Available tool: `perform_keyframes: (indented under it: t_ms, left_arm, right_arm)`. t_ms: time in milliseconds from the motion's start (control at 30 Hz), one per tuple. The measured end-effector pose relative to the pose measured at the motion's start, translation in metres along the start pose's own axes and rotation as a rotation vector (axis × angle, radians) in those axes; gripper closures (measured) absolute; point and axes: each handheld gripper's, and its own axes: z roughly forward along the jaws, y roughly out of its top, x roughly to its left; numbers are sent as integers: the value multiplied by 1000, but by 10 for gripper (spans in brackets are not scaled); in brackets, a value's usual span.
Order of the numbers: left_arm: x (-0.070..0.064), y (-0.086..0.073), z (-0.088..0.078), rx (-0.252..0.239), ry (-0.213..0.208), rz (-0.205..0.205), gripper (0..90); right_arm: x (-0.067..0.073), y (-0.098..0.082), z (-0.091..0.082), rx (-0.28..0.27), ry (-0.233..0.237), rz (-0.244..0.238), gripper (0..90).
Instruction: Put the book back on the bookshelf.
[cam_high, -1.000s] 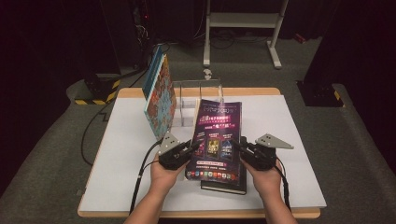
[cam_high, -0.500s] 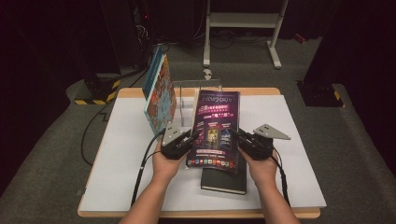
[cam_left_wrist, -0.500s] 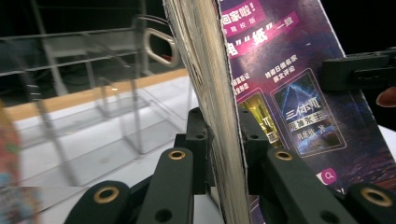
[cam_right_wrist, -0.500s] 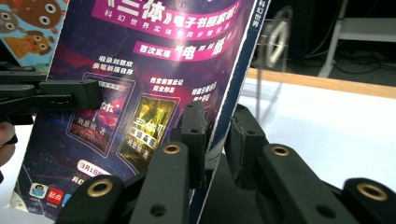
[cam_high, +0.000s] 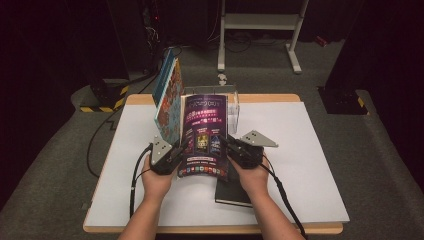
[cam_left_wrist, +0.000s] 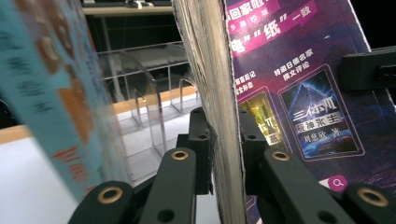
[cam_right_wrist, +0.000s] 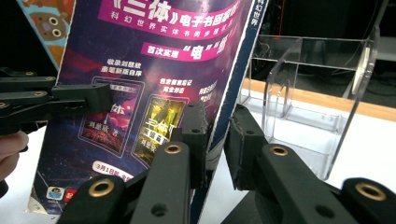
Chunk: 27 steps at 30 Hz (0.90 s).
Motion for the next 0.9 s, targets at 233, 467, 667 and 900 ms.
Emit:
perform_keyframes:
  t_ms: [233, 467, 667, 900]
  left_arm:
    - [-13, 3, 5, -48, -45, -20, 802]
    - [-36, -4, 26, -46, -92, -16, 802]
    - [-43, -7, 37, -54, -114, -31, 802]
    - [-44, -14, 29, -45, -129, -26, 796]
  right_arm:
    - [-5, 6, -14, -36, -16, -35, 790]
    - [-28, 4, -31, -46, -72, -33, 796]
    - [-39, 4, -42, -90, -105, -48, 801]
    - [-38, -11, -48, -105, -102, -45, 798]
